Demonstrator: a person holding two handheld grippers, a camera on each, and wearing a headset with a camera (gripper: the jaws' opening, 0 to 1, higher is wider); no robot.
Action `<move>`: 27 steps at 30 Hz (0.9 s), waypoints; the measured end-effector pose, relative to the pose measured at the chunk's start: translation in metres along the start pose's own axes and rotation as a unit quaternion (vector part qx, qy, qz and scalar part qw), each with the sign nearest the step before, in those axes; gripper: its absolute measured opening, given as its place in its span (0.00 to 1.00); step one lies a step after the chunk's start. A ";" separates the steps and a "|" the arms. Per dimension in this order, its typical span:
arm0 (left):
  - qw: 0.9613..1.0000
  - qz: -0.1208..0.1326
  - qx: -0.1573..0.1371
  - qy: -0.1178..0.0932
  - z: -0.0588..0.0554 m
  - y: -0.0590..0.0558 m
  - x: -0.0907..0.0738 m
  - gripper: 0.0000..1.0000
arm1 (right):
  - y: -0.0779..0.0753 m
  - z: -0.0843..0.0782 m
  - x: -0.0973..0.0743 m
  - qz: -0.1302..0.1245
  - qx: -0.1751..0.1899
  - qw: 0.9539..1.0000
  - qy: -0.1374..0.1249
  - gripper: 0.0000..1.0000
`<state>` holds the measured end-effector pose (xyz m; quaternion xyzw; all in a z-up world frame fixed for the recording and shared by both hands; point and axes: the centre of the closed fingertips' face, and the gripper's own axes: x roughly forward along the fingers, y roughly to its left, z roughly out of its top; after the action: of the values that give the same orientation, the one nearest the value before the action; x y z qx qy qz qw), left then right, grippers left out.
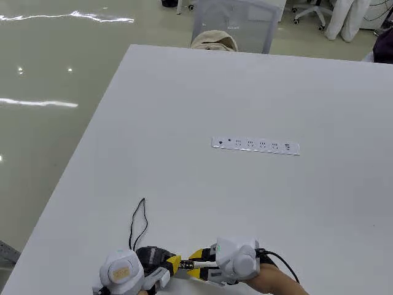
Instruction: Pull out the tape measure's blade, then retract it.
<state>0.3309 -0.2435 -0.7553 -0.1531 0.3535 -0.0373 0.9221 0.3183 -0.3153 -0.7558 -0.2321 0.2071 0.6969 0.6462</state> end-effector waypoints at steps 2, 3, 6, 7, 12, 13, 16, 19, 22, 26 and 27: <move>1.000 -0.001 0.000 0.000 0.000 0.001 0.001 0.65 | 0.000 0.000 0.001 0.000 0.000 1.000 0.000 0.12; 1.000 -0.001 -0.003 -0.001 0.000 0.000 0.000 0.65 | 0.000 0.001 0.001 0.000 0.000 1.000 -0.001 0.12; 1.000 -0.001 -0.003 0.000 0.000 0.000 0.000 0.65 | 0.000 0.001 0.002 0.001 -0.001 1.000 0.000 0.12; 1.000 -0.002 -0.003 0.000 0.001 0.000 0.000 0.65 | -0.001 0.000 0.003 0.001 -0.001 1.000 0.000 0.12; 1.000 -0.003 -0.004 0.000 0.001 0.000 0.000 0.65 | 0.000 0.003 0.005 0.002 0.000 1.000 -0.002 0.12; 1.000 -0.003 -0.004 0.000 0.000 0.001 0.000 0.65 | 0.000 0.003 0.005 0.002 -0.001 1.000 -0.002 0.12; 1.000 -0.004 -0.005 0.000 0.000 0.001 0.001 0.65 | 0.000 0.004 0.007 0.003 0.000 1.000 -0.003 0.12; 1.000 -0.004 -0.005 0.000 0.000 0.001 0.000 0.65 | 0.000 0.004 0.008 0.003 -0.001 1.000 -0.002 0.12; 1.000 -0.005 -0.006 0.000 0.000 0.001 0.000 0.65 | 0.000 0.005 0.008 0.003 -0.002 1.000 -0.003 0.12; 1.000 -0.006 -0.005 0.001 0.000 0.000 0.000 0.65 | 0.000 0.005 0.010 0.005 -0.004 1.000 -0.002 0.12; 1.000 -0.006 -0.006 0.001 0.000 0.001 0.000 0.65 | 0.000 0.006 0.011 0.005 -0.004 1.000 -0.003 0.12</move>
<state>0.3308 -0.2428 -0.7550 -0.1606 0.3538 -0.0413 0.9205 0.3171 -0.3032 -0.7578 -0.2317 0.2038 0.7015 0.6423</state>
